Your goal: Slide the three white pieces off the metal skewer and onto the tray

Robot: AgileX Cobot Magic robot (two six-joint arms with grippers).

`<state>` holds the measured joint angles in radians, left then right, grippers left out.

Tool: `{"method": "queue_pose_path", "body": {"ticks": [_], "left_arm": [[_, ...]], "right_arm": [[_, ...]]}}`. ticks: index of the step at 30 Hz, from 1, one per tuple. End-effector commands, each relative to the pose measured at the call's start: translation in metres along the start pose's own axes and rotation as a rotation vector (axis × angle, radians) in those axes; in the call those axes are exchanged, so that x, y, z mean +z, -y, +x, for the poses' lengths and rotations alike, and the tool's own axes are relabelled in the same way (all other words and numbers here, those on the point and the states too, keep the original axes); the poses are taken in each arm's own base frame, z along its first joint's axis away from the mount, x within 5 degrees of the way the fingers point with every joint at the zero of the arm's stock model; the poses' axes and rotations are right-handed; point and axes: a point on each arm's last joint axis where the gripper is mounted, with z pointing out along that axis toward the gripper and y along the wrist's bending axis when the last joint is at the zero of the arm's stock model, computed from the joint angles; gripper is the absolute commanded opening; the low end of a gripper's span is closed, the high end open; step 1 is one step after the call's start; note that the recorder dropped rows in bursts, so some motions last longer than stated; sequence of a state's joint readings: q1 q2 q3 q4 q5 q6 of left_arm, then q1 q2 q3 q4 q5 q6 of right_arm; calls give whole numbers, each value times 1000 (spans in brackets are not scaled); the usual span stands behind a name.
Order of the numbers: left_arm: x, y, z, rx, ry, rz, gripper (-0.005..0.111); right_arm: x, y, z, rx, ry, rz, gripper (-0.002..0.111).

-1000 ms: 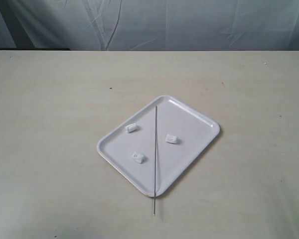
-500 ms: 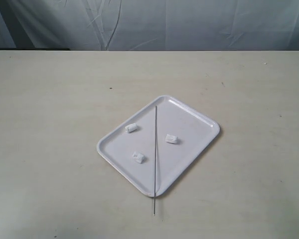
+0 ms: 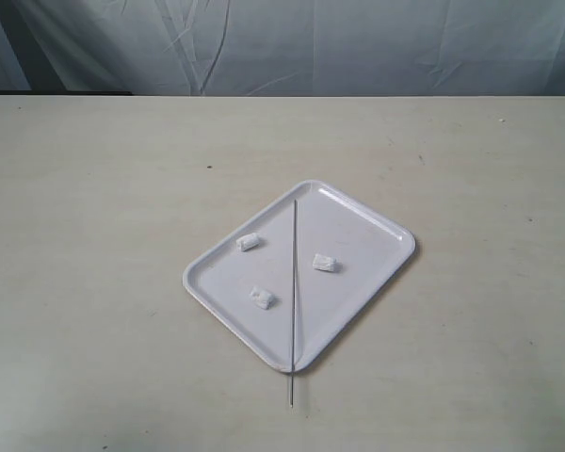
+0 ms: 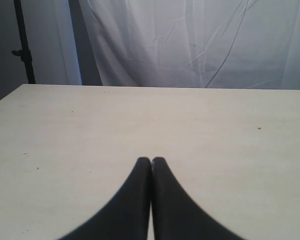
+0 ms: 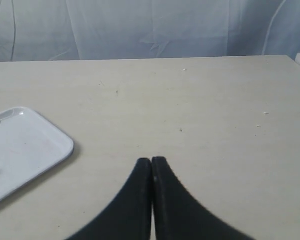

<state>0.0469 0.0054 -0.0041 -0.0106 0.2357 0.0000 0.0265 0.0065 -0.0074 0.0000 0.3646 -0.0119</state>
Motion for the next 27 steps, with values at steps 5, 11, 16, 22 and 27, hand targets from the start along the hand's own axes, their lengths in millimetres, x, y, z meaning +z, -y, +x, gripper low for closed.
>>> {"method": "queue_pose_path", "body": {"ticks": [5,11,16,22,27], "left_arm": [[0,0,1,-32,4,-1,0],[0,0,1,-23,4,-2,0],[0,0,1,-23,4,-2,0],[0,0,1,-23,5,-2,0],[0,0,1,-20,5,-2,0]], "right_arm": [[0,0,1,6,7,5,-1],[0,0,1,6,7,5,-1],[0,0,1,6,7,5,-1],[0,0,1,6,7,5,-1],[0,0,1,6,7,5,-1]]}}
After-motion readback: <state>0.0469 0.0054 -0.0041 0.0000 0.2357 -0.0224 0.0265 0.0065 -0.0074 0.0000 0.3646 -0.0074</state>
